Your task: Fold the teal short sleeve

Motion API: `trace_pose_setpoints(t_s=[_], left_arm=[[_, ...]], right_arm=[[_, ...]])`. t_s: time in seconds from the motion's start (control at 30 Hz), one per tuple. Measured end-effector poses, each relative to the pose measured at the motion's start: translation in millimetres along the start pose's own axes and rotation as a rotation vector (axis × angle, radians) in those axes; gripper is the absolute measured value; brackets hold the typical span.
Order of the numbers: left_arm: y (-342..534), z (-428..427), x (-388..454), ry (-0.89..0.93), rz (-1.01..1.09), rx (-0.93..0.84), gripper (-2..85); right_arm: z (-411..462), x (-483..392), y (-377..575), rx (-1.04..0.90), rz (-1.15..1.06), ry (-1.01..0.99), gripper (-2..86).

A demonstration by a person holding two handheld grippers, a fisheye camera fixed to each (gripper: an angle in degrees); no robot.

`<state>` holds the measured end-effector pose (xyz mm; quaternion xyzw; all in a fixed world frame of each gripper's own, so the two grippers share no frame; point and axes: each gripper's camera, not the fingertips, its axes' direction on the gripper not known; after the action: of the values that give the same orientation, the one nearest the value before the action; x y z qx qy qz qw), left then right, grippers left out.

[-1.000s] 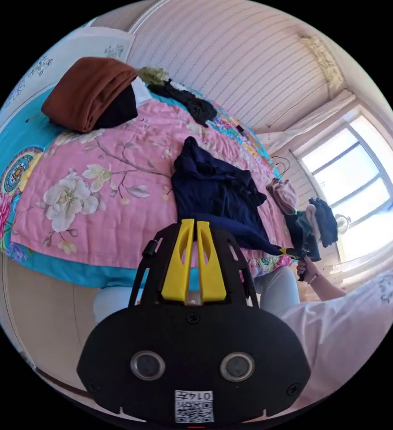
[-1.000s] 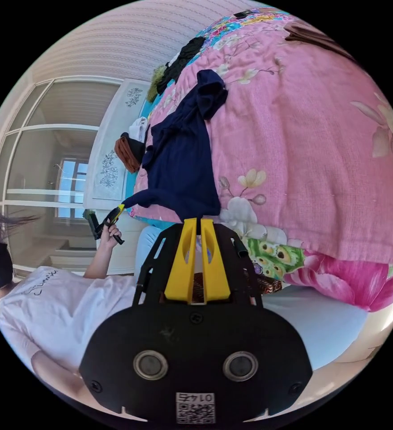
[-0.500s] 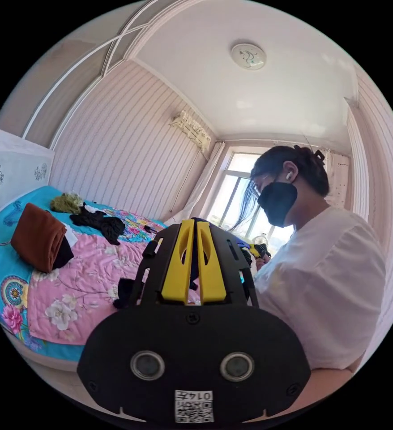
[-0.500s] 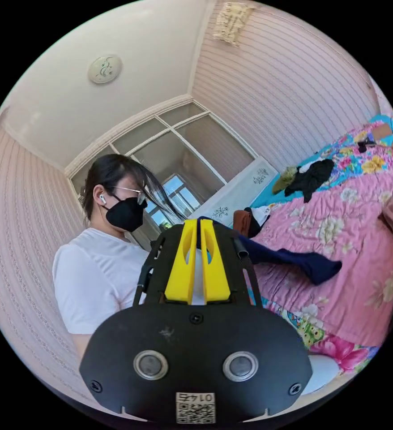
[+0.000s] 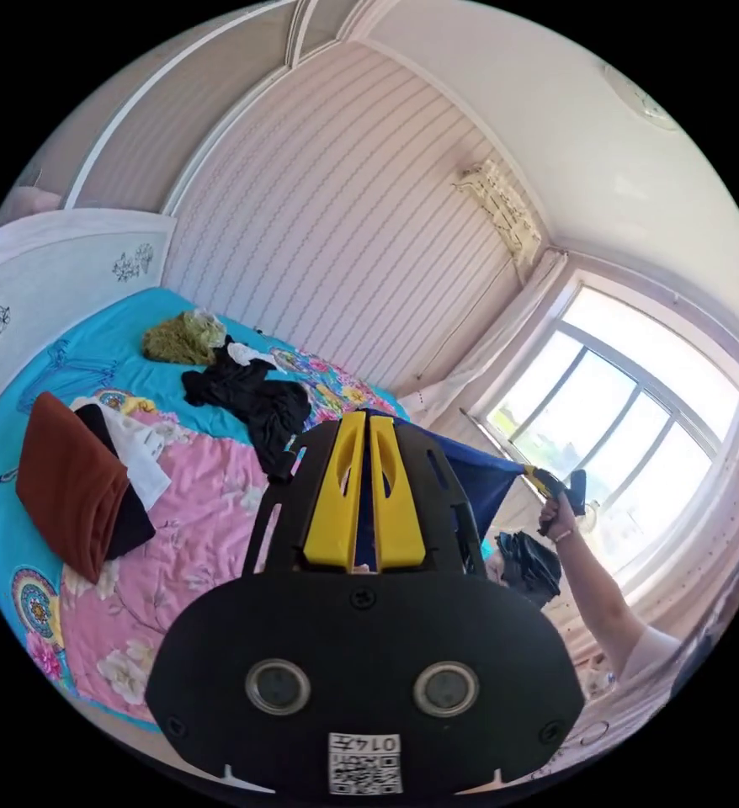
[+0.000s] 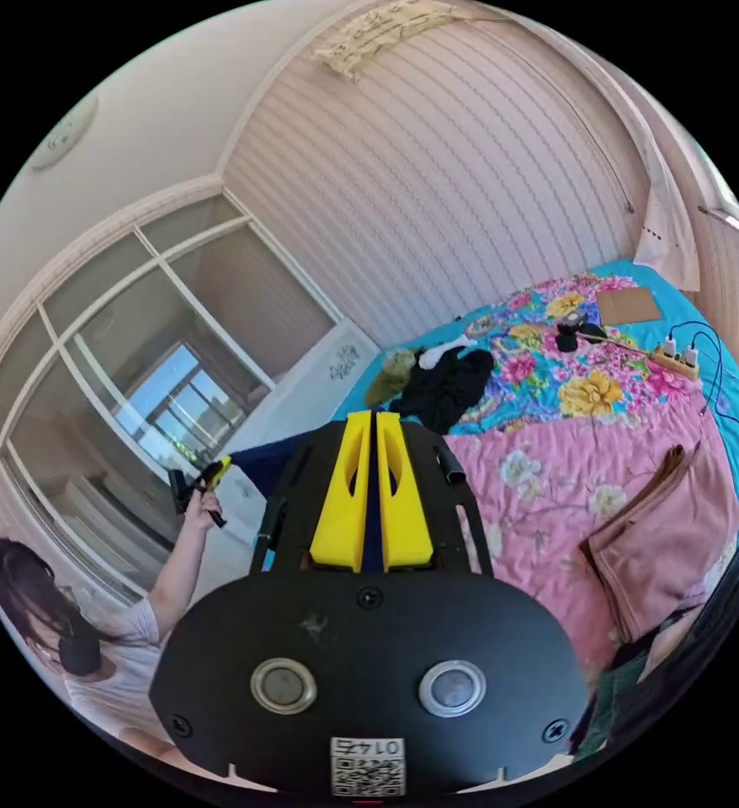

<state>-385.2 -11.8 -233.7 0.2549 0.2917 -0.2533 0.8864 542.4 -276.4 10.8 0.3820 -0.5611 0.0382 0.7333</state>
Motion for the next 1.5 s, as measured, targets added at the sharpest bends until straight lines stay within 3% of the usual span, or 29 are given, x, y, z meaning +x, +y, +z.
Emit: trace_pose_setpoints(t_s=[0.1, 0.2, 0.37, 0.63, 0.83, 1.5], left_arm=[[-29, -11, 29, 0.134, 0.024, 0.158, -1.0], [-30, -17, 46, 0.016, 0.173, 0.140, -1.0], [33, 7, -5, -0.049, 0.193, -0.032, -1.0], [246, 73, -149, -0.180, -0.019, -0.467, -1.0], [364, 77, -207, -0.248, -0.220, -0.641, -1.0], [439, 23, -218, -0.281, -0.075, -0.873, -1.0]], right_arm=[[-22, -41, -33, 0.228, -0.134, -0.083, 0.4], [-26, -60, -32, 0.241, -0.253, -0.144, 0.4], [-4, -15, 30, 0.084, -0.230, -0.110, 0.4], [77, 153, 248, -0.273, 0.249, -0.054, 0.4], [91, 200, 351, -0.376, 0.492, 0.017, 0.3], [112, 211, 402, -0.759, 0.396, 0.155, 0.4]])
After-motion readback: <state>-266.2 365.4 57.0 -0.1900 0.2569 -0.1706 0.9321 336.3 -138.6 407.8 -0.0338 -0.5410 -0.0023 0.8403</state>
